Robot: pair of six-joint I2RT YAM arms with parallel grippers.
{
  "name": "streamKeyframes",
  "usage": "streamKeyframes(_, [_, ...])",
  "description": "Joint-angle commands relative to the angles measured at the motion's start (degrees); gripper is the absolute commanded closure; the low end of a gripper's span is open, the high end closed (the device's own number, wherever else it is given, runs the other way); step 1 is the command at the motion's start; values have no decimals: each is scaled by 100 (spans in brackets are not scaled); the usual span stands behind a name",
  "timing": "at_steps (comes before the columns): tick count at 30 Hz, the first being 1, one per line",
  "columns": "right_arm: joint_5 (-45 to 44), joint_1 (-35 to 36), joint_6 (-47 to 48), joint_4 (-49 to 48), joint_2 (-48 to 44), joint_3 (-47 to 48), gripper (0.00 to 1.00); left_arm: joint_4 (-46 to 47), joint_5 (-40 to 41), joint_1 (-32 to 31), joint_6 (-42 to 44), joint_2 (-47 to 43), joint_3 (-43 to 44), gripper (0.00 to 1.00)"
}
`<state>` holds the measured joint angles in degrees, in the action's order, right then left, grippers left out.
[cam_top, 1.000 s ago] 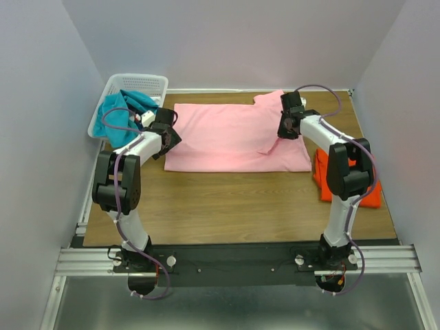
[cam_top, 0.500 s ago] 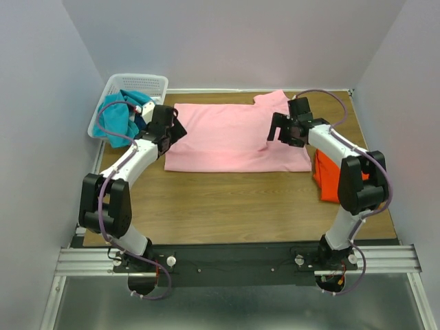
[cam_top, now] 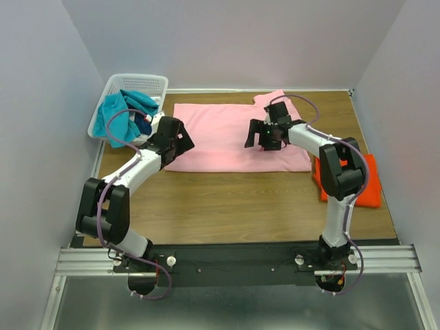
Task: Fold and stack the t-shirts
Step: Fold the tshirt
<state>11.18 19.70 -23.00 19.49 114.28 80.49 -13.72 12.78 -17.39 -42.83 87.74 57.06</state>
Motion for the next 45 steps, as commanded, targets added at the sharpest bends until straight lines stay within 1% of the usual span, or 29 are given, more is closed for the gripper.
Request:
streamKeyframes(1, [174,7,-64,-138,480,598,0,176,-73,-19,108,-372,-177,3])
streamKeyframes(5, [60,25,-125,-164,903,986,0,290,-135,-19,108,-460,-371,3])
streamKeyframes(7, [-10,34,-187,-164,938,1153,0,264,-118,-19,108,-478,-397,3])
streamKeyframes(11, [-10,25,-231,-156,851,1189,0,282,-100,-19,126,-504,-389,3])
streamKeyframes(14, [-256,25,-248,-156,518,918,0,317,-117,-19,169,-478,-283,3])
streamKeyframes(17, [-861,25,-327,-138,34,505,0,396,-275,-28,257,-355,-99,3])
streamKeyframes(18, [-1255,25,-336,-147,-263,381,0,413,-293,-37,292,-259,23,2])
streamKeyframes(21, [-1985,-1,-354,-147,-651,-58,0,431,-363,-81,328,-4,217,2])
streamKeyframes(23, [-2146,-45,-284,-147,-932,-348,0,492,-416,-124,354,146,367,2])
streamKeyframes(27, [-2041,-230,-109,-147,-1031,-726,0,598,-521,-168,363,707,613,2])
streamKeyframes(33, [-2023,-283,120,-147,-627,-859,0,642,-697,-169,346,1341,816,2])
streamKeyframes(36, [-2251,-265,77,-147,-521,-947,0,677,-697,-177,345,1499,737,2])
streamKeyframes(40, [-2278,-274,-11,-147,-608,-1272,0,695,-733,-177,310,1614,473,2])
streamKeyframes(45, [-2261,-265,-160,-156,-951,-1903,0,712,-698,-195,143,1395,-70,2])
